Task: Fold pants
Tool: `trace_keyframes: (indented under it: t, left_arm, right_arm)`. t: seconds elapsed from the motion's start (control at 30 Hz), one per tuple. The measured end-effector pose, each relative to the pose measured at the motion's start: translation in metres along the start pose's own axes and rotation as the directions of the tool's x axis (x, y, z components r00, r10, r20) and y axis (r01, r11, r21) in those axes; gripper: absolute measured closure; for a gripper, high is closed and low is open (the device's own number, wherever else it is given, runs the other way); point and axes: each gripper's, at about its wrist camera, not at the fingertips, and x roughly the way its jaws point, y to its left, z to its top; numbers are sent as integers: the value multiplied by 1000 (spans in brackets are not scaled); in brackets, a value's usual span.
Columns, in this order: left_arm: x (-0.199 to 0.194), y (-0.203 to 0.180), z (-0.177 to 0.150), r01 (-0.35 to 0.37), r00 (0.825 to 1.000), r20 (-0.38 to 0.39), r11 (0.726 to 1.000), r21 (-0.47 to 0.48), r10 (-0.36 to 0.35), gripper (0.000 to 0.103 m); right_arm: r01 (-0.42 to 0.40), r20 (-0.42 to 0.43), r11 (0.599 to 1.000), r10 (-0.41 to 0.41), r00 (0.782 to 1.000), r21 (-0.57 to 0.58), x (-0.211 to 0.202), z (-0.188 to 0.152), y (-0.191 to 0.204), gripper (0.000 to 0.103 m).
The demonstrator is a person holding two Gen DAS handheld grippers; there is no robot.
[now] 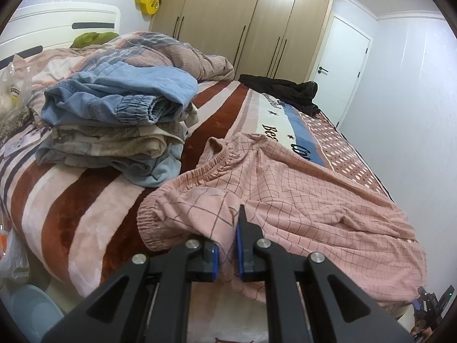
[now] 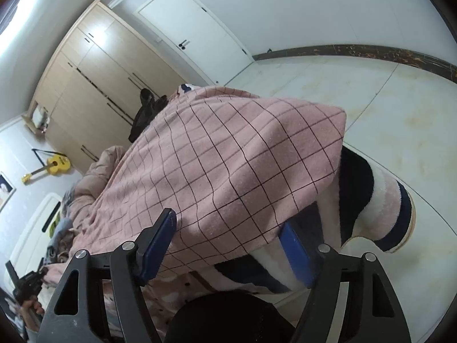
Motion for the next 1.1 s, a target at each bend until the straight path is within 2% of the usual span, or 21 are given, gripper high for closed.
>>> trace_keyframes:
  t: [0.23,0.27,0.3,0.37,0.4,0.47,0.53,0.8,0.9,1.1]
  left_arm:
    - [0,0,1,-4,1000,-4,1000,12,4,96]
    - [-1,-1,1,-3,1000,-2,1000,15,3,96]
    - [-1,-1,1,-2,1000,-1,1000,17,2,96]
    - [-3,-3,2,0,1000,7,1000,23,-1,96]
    - [-5,-4,4,3,1000,14,1000,26,-3,96]
    - [-6,-6,6,6,1000,24,999,34,-6,96]
    - [-8,-9,9,8,999,34,999,45,-10,96]
    - [-10,-23,38,41,997,55,996,77,-46,96]
    - [-2,-36,58,8,999,48,990,138,-14,96]
    - [36,-66,107,14,1000,11,973,232,-17,96]
  right_arm:
    - [-66,-26,990,70,997,127,9,-11,-16,35]
    - [-73,-14,989,75,997,132,8,-11,-16,44]
    - [-73,-4,989,74,997,126,7,-10,-15,49]
    - [-42,11,995,42,999,85,4,-5,-8,66]
    - [-21,19,998,20,1000,62,1,-2,-6,69]
    - [15,35,1000,-16,999,27,-6,1,3,86]
    - [32,66,999,-32,997,-3,-16,4,10,96]
    - [47,125,990,-30,992,-134,-35,42,58,97]
    - [56,132,978,-29,991,-201,-34,71,80,98]
    - [111,99,931,-81,992,-347,-7,134,127,98]
